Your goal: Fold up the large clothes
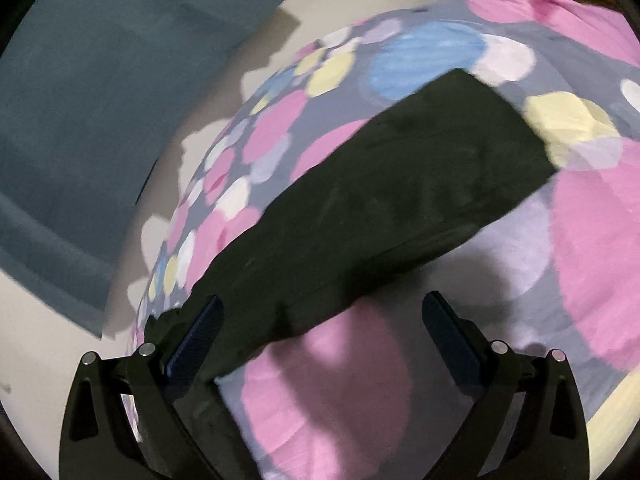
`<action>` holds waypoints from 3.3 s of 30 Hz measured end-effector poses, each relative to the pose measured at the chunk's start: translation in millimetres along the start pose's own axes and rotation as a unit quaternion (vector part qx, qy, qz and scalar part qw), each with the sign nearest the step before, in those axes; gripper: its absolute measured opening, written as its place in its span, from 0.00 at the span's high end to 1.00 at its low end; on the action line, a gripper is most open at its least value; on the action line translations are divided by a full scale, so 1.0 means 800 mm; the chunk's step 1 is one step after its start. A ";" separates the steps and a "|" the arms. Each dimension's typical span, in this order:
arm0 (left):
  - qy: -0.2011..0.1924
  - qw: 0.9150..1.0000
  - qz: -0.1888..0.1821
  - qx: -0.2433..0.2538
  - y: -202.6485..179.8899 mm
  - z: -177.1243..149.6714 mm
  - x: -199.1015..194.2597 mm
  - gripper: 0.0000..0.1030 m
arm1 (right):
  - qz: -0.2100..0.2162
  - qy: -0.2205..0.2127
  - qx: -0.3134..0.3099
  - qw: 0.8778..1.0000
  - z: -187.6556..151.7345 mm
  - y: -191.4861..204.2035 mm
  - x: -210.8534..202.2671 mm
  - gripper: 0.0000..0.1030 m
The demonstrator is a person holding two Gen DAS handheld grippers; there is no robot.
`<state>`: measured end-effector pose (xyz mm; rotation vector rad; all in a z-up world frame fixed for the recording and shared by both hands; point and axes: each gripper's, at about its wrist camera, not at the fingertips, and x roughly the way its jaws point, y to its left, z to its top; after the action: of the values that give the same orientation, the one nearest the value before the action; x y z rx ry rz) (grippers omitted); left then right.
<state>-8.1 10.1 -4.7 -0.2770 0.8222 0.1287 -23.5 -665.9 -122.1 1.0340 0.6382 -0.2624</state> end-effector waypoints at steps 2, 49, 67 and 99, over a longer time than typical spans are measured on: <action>0.001 1.000 0.001 -0.003 0.003 0.000 0.002 0.02 | 0.001 -0.009 0.017 1.000 0.008 -0.017 0.001 0.04; 0.009 0.999 -0.002 -0.052 0.055 0.005 -0.002 0.02 | 0.142 0.007 -0.246 0.959 -0.091 0.338 0.061 0.93; 0.016 0.999 -0.019 -0.047 0.053 0.004 0.002 0.02 | 0.137 0.149 -0.424 0.883 -0.305 0.441 0.158 0.93; 0.028 0.998 -0.030 -0.037 0.046 -0.001 0.009 0.02 | 0.210 0.290 -0.480 0.801 -0.389 0.452 0.142 0.38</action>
<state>-12.0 45.2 -17.9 -0.3762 0.8657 0.0948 128.7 -206.9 -42.3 0.2039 0.9207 0.7577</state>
